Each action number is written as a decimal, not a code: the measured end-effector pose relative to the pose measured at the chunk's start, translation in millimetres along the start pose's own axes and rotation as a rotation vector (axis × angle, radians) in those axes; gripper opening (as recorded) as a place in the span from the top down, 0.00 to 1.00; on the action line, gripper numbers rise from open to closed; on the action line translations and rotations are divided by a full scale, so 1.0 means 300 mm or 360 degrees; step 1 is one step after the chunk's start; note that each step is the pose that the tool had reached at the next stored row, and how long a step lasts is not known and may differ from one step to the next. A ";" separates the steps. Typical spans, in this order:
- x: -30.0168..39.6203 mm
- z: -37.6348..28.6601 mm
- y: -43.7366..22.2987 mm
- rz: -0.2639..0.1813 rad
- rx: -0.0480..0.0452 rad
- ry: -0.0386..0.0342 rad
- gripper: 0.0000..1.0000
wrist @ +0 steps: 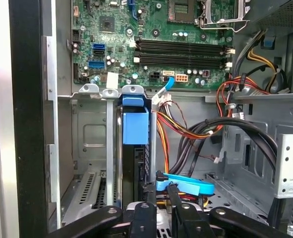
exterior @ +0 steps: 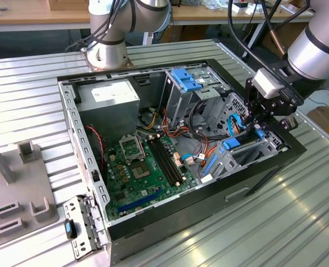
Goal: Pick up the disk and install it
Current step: 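Insert the first disk wire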
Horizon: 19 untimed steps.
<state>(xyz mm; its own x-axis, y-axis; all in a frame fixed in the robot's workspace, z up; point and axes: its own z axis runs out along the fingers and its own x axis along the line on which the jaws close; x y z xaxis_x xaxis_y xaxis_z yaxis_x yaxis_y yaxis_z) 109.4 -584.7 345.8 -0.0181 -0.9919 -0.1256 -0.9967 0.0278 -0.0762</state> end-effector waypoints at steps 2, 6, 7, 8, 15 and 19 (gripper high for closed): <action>0.001 0.000 -0.003 0.0000 0.0000 0.0000 0.76; 0.013 0.001 -0.005 0.0000 0.0000 -0.0003 0.76; 0.013 0.001 -0.005 0.0000 0.0000 -0.0004 0.76; 0.013 0.001 -0.005 0.0001 0.0000 -0.0005 0.76; 0.015 0.003 -0.005 0.0002 -0.0001 -0.0020 0.76; 0.010 -0.040 -0.008 0.0002 0.0000 -0.0020 0.76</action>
<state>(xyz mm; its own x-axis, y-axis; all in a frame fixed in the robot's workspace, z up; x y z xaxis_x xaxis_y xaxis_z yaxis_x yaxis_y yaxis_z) 110.8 -589.1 357.5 -0.0181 -0.9902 -0.1382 -0.9967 0.0288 -0.0758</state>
